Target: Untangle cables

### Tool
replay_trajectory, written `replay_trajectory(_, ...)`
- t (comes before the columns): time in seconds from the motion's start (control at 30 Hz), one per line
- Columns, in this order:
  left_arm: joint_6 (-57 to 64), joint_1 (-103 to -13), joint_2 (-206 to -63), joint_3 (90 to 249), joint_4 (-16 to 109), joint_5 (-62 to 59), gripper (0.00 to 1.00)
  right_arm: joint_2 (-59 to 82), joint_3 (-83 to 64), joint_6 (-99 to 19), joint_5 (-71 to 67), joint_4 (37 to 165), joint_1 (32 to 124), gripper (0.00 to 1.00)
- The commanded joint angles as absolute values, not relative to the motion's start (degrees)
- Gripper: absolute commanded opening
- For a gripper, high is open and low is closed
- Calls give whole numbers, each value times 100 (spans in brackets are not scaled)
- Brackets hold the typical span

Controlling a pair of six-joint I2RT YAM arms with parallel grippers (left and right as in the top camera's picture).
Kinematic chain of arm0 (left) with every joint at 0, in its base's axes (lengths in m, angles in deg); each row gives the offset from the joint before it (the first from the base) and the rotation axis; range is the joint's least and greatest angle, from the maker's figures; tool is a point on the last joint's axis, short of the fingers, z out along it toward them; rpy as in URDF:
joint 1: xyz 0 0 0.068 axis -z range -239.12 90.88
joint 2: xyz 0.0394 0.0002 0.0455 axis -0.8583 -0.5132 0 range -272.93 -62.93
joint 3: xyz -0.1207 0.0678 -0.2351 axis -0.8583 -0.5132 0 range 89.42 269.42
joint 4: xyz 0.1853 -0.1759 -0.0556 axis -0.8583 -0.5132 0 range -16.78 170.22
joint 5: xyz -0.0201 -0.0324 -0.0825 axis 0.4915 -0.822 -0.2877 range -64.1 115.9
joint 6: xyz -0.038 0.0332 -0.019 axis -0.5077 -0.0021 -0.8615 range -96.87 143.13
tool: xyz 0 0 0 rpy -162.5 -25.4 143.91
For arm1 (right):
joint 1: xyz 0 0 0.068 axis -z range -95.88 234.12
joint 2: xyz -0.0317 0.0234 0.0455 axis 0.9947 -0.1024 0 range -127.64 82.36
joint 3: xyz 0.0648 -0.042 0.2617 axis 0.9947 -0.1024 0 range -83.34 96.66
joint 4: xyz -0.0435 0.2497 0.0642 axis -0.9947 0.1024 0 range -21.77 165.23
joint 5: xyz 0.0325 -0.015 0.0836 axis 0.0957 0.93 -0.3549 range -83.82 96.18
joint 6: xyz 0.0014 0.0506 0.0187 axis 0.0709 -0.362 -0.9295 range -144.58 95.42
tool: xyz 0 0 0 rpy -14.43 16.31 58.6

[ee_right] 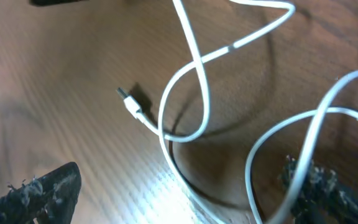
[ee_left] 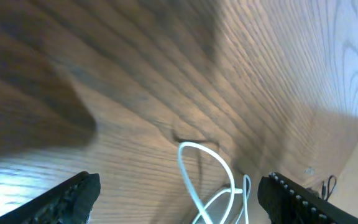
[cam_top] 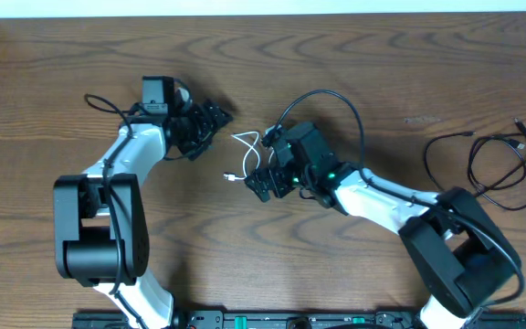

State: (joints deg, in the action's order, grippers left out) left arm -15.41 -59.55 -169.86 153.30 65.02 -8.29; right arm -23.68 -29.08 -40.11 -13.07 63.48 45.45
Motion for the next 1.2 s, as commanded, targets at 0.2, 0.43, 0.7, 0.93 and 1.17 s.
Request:
replay_trajectory(0.2, -1458, -6034, -17030, 15295, 6445, -947, 86, -3161, -2882, -4820, -679, 5736, 4385, 95)
replay_trajectory(0.43, -1458, -6034, -17030, 15295, 6447, -947, 86, -3308, -2882, -4818, -397, 5793, 4385, 64)
replay_trajectory(0.7, -1458, -6034, -17030, 15295, 6447, -947, 86, -3308, -2879, -4833, -199, 5815, 4383, 54)
replay_trajectory(0.93, -1458, -6034, -17030, 15295, 6445, -947, 86, -3308, -2882, -4839, -124, 5561, 4344, 58)
replay_trajectory(1.17, -1458, -6034, -17030, 15295, 6445, -947, 86, -3308, -2882, -4837, -32, 5500, 4263, 25)
